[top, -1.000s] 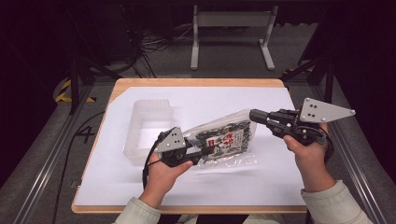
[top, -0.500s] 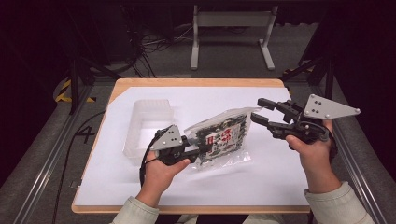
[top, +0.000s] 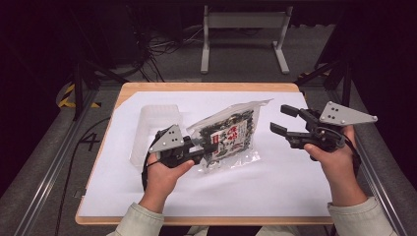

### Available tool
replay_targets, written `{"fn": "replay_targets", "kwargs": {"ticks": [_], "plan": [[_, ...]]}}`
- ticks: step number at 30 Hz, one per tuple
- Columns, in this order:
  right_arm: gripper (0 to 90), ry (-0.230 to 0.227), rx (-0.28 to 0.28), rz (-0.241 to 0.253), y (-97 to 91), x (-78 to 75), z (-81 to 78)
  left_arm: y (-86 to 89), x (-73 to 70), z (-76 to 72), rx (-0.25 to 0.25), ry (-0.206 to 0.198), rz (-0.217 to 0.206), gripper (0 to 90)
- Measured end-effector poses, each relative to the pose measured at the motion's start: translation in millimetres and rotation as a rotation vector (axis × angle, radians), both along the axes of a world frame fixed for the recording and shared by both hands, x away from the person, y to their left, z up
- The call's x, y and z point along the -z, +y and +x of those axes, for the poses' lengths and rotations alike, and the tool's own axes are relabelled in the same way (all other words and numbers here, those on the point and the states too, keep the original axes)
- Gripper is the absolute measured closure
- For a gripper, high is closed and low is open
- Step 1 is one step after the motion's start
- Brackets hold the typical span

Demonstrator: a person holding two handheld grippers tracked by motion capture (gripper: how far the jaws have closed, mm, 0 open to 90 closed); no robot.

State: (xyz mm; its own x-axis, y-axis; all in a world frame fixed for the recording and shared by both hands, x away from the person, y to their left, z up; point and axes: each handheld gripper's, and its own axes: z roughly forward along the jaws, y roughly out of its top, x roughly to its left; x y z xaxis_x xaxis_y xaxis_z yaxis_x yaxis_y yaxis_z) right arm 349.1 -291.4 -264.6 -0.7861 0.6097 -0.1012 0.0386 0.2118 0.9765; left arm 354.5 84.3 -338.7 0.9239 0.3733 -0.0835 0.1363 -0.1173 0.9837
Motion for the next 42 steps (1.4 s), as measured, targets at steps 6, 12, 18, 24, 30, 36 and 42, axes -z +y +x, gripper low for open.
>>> {"fn": "replay_targets", "kwargs": {"ticks": [6,12,18,24,30,36,42], "plan": [[32.9,0.043,0.029,-0.009,-12.3,14.7,2.2,13.7,-7.9,0.6,-0.022,-0.016,-0.02,73.3],[32.2,0.078,0.054,-0.007,-19.6,32.7,4.9,24.3,-14.9,-0.1,-0.03,-0.035,-0.031,73.3],[32.1,0.127,0.065,-0.003,-21.3,53.2,10.1,36.8,-24.1,-1.1,-0.055,-0.057,-0.014,73.2],[31.8,0.144,0.08,-0.057,-17.3,63.6,13.0,42.4,-25.6,-0.9,-0.066,-0.069,-0.008,73.2],[31.8,0.156,0.092,-0.077,-19.1,69.2,11.3,51.8,-30.2,-1.6,-0.093,-0.091,0.002,73.2],[31.3,0.176,0.105,-0.069,-25.2,73.1,9.4,69.6,-39.4,-1.6,-0.116,-0.113,0.005,73.2],[30.9,0.187,0.12,-0.064,-30.3,75.6,5.7,82.3,-43.7,0.7,-0.142,-0.122,-0.004,73.2]]}}
